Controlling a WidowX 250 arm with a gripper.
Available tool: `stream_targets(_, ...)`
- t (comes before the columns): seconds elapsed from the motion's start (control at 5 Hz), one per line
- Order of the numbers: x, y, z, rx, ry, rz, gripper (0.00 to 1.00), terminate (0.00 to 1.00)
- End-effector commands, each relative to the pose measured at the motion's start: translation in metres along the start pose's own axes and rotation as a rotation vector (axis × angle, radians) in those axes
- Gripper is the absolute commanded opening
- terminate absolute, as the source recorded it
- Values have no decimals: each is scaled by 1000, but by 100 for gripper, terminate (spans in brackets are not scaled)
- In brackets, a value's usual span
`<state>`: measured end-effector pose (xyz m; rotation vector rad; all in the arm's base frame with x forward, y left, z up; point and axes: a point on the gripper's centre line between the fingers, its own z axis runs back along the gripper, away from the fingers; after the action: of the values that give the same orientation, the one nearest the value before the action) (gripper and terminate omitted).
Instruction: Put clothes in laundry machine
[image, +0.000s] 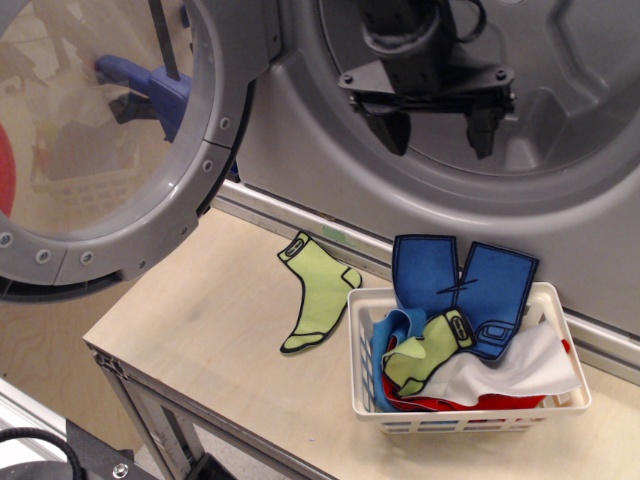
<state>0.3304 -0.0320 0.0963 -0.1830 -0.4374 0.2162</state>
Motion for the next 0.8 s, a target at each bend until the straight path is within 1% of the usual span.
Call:
stream_targets(0.0, -44, 0, 15, 37, 130, -17, 100, 0)
stream_targets(0.2, -66, 3, 13, 25, 154, 10, 100, 0)
stream_targets(0.4, -77, 2, 5, 54, 131, 52, 100, 0)
stream_targets(0.6, -77, 0, -5, 70, 65, 153, 100, 0)
